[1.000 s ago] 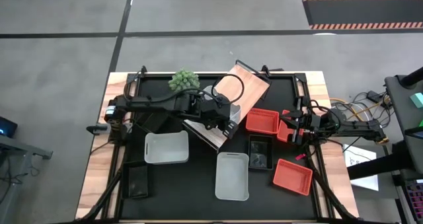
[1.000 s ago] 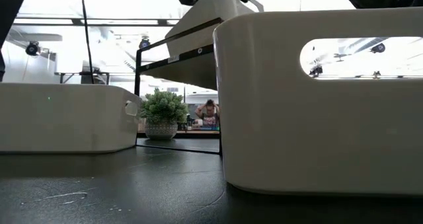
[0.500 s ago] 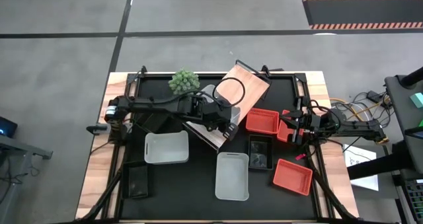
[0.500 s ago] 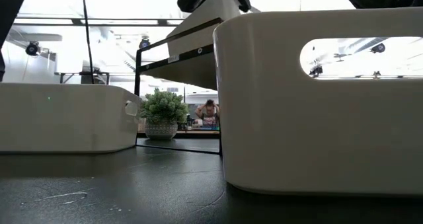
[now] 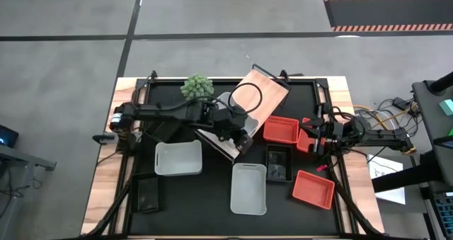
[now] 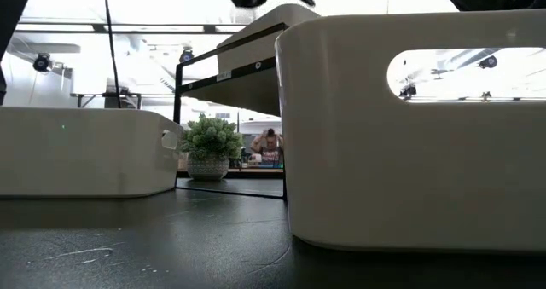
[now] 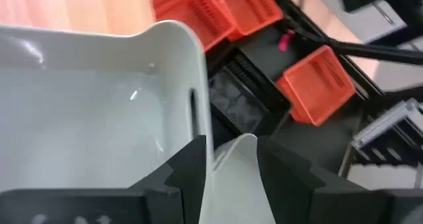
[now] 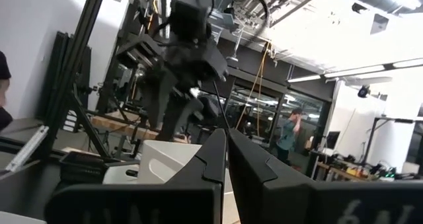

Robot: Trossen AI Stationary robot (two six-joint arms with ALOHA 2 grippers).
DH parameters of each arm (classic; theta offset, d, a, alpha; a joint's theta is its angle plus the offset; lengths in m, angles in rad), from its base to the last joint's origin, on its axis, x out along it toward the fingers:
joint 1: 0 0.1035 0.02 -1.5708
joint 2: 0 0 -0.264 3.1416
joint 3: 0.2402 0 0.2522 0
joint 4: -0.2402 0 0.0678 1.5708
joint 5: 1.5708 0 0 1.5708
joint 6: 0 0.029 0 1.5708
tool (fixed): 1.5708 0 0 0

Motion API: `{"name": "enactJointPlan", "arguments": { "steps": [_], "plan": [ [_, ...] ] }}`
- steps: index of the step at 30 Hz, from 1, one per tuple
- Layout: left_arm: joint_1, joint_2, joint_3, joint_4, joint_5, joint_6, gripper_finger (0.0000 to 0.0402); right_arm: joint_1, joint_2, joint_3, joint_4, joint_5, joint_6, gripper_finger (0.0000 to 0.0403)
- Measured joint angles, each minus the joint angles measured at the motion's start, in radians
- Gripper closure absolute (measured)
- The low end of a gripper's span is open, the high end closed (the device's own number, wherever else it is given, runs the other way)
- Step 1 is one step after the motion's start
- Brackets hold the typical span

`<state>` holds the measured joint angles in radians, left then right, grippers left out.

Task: Stack baskets on shelf by color
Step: Put the bottom left gray bin on the shelf

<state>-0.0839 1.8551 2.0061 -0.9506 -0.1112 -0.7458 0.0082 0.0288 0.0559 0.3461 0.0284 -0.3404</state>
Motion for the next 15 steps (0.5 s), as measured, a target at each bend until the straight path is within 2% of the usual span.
{"name": "enactJointPlan", "arguments": {
  "steps": [5, 10, 15],
  "plan": [
    [-0.049, -0.057, -0.006, 0.006, -0.030, 0.174, 0.0281, 0.000, 0.000, 0.001, 0.000, 0.000, 0.048, 0.0394],
    [-0.133, -0.100, -0.037, 0.043, -0.137, 0.488, 0.0281, 0.000, 0.002, 0.026, 0.008, -0.001, 0.112, 0.0394],
    [-0.206, -0.143, -0.153, 0.116, -0.161, 0.732, 0.0281, 0.001, 0.015, 0.040, 0.051, -0.010, 0.151, 0.0394]
  ]
}}
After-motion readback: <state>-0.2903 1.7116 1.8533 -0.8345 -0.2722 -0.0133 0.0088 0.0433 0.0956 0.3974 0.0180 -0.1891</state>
